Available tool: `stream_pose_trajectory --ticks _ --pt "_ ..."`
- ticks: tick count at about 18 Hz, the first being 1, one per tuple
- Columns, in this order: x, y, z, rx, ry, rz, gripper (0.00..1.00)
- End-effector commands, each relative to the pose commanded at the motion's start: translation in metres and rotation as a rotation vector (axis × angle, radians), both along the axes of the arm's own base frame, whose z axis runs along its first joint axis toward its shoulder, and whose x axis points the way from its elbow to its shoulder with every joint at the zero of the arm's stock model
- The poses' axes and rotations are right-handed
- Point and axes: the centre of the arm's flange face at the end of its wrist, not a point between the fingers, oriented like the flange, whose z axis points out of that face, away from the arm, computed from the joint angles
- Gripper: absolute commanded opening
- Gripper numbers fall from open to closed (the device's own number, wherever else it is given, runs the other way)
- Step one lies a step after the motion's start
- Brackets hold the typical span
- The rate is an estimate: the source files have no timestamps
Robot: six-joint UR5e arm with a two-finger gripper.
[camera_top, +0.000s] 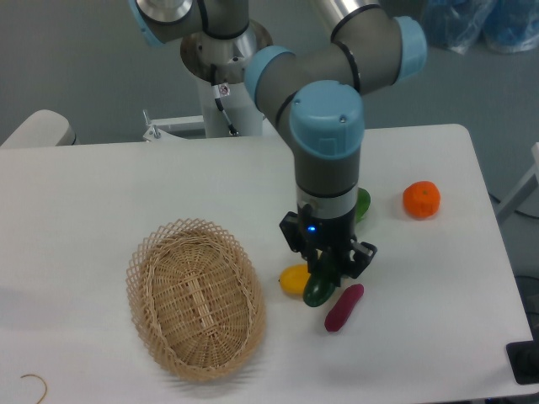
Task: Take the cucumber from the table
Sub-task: 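Lift the held cucumber and carry it toward the wicker basket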
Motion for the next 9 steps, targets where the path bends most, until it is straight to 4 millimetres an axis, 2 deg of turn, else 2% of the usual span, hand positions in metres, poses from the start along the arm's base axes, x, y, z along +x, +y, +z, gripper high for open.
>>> stream_pose_trajectory --ticks 9 --pt "0.0034 0.0004 0.0052 0.020 -0.009 0.017 0.13"
